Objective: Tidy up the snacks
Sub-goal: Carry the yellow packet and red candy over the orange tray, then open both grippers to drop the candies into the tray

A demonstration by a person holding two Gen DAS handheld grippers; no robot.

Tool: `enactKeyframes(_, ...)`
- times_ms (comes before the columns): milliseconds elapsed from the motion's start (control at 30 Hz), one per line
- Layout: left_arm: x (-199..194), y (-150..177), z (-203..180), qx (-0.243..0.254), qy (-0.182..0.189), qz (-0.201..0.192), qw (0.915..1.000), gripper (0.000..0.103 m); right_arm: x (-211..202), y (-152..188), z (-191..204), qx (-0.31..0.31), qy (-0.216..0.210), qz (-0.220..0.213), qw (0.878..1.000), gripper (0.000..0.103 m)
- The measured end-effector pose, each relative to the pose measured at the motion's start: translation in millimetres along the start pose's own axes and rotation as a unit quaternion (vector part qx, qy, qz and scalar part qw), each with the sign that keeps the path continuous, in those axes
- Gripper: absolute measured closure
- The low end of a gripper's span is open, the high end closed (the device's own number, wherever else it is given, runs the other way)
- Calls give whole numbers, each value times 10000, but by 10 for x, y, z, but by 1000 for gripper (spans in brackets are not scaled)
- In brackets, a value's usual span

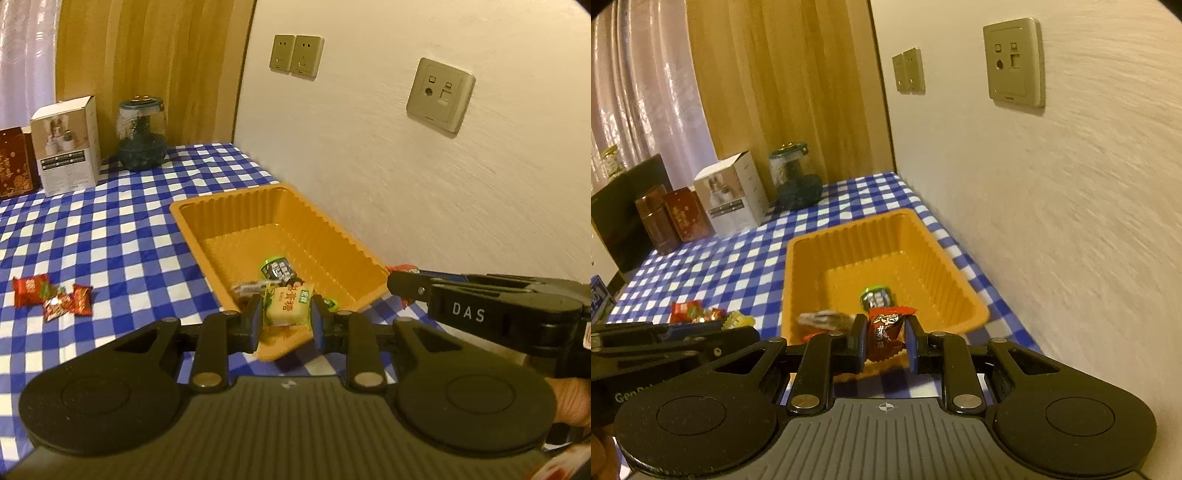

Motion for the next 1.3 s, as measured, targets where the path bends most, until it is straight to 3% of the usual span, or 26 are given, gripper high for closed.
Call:
enactKeyframes(700,733,-287,-27,234,102,69,9997,78,587,-324,-306,78,51,115,9999,81)
enactKeyframes(833,879,-321,-20,383,188,78,9991,65,663,-321,-345,146,77,167,9997,81)
enactKeyframes(1300,654,-210,503,-54,-206,51,9998,64,744,-306,-222,165,-33,221,9996,81)
Point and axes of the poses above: each gripper's, at about its wrist camera, not at the fingertips, and x roughly the way its jaws point, z to its left, y to its underside, the point moved 7 cm from there along x, roughly the way its jaws point, and after that the axes turned 1 degree about -x, right-handed, at the moved point
